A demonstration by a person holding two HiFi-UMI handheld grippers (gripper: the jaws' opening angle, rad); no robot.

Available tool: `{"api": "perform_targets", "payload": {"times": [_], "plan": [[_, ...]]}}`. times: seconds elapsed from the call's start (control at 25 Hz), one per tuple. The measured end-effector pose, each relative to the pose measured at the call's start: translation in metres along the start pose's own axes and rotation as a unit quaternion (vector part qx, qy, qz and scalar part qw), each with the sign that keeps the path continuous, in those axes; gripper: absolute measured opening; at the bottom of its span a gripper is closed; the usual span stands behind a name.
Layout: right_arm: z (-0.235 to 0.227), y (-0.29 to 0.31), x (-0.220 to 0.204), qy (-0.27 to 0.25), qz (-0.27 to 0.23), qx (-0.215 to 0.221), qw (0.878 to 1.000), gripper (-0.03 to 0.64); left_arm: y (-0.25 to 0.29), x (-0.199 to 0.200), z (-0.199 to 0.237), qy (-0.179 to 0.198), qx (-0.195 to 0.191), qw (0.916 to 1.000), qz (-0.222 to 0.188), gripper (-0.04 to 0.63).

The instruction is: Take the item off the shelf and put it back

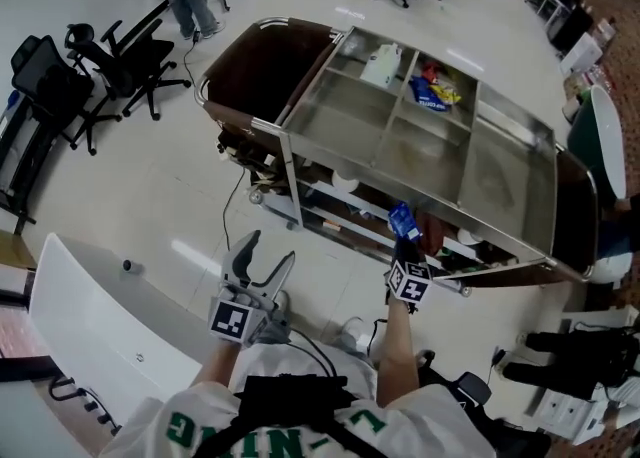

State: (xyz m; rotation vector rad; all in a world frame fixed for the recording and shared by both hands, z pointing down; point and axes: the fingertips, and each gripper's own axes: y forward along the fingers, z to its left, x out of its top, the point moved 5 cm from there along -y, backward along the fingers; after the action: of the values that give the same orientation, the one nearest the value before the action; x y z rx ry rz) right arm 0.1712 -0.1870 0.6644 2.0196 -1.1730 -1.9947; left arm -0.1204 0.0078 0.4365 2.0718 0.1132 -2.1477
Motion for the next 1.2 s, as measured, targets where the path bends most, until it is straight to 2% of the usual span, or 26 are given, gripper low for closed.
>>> {"api": "perform_targets", "payload": {"times": [0.16, 0.4, 0.56, 0.68, 0.84, 1.04, 1.2], "plan": [[0.018, -0.068, 0.012, -0.046, -0.025, 0.006, 0.999, 0.035, 0.014, -0.003, -0.009, -0.002, -0.027, 0.9996, -0.006, 0.287], [0.034, -0.159, 0.051, -0.053, -0.11, 0.01, 0.992, 0.034, 0.03, 0.008, -0.022, 0.005, -0.062, 0.9975, -0.032, 0.287], [0.04, -0.195, 0.084, -0.069, -0.157, 0.034, 0.985, 0.034, 0.038, 0.02, -0.031, 0.016, -0.08, 0.9951, -0.056, 0.287], [0.045, -0.219, 0.101, -0.074, -0.178, 0.04, 0.981, 0.034, 0.039, 0.024, -0.038, 0.027, -0.088, 0.9941, -0.057, 0.287], [0.051, -0.239, 0.113, -0.057, -0.201, 0.044, 0.977, 0.034, 0.04, 0.028, -0.042, 0.004, -0.097, 0.9932, -0.064, 0.273], [0.051, -0.245, 0.11, -0.043, -0.207, 0.05, 0.976, 0.035, 0.047, 0.025, -0.046, 0.04, -0.093, 0.9936, -0.051, 0.258], [0.038, -0.25, 0.101, -0.035, -0.205, 0.029, 0.978, 0.035, 0.047, 0.013, -0.043, 0.061, -0.103, 0.9894, -0.082, 0.256]]}}
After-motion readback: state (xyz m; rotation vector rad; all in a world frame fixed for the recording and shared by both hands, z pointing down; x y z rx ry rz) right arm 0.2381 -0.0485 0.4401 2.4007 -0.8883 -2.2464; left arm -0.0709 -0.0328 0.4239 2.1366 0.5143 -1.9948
